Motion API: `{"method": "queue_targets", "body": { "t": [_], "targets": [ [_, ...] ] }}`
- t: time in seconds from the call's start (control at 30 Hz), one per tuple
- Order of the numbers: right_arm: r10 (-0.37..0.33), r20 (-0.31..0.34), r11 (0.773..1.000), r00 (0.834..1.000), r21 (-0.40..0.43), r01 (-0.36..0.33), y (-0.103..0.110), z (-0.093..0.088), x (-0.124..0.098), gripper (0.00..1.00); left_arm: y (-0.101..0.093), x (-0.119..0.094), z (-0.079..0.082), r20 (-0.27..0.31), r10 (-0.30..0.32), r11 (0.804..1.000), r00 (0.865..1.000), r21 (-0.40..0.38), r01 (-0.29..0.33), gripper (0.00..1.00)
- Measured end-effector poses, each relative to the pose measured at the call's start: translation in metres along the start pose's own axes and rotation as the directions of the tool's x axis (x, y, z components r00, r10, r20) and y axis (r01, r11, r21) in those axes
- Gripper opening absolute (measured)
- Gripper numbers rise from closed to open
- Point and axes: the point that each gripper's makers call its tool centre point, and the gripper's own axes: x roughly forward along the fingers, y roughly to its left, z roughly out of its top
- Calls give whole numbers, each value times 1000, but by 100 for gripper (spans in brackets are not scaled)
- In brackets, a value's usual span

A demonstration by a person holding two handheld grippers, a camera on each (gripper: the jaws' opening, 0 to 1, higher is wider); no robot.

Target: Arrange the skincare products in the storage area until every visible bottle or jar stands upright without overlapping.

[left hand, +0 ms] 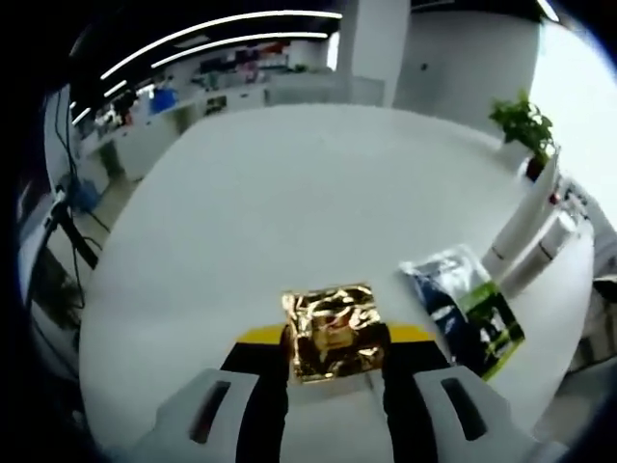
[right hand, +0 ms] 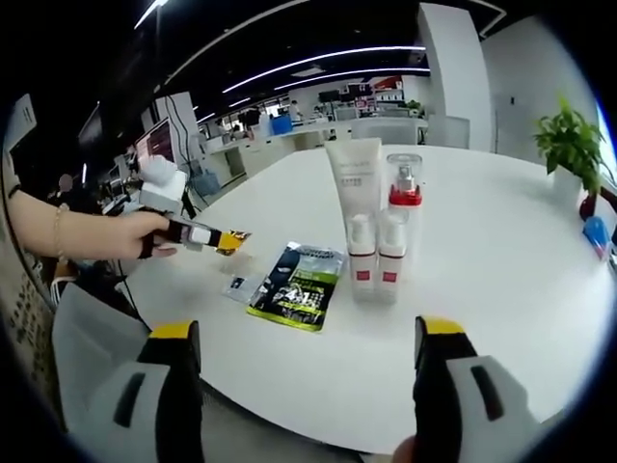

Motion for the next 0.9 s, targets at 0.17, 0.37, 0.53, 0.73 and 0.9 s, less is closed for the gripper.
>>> {"method": "queue_targets", "body": {
  "t": [0.17, 0.37, 0.53, 0.73, 0.9],
  "targets": [
    [11, 7, 1000, 1000, 0, -11, 3, 2, 0, 90, -5, -12, 3, 32, -14, 1000, 999, 13, 14, 34],
    [35, 12, 999, 999, 4, -35, 7, 4, 0, 89, -12, -30, 12, 85, -34, 999, 996, 24, 33, 34],
    [56, 24, 998, 998, 3, -56, 11, 8, 2, 87, -17, -45, 17, 122, -49, 999, 991, 24, 46, 34],
    [108, 67, 993, 992, 40, -111, 27, 19, 5, 82, -25, -64, 23, 164, -66, 997, 984, 47, 59, 34],
    [182, 100, 982, 978, 35, -186, 49, 35, 13, 77, -36, -77, 28, 194, -92, 992, 977, 100, 74, 34]
  ]
}}
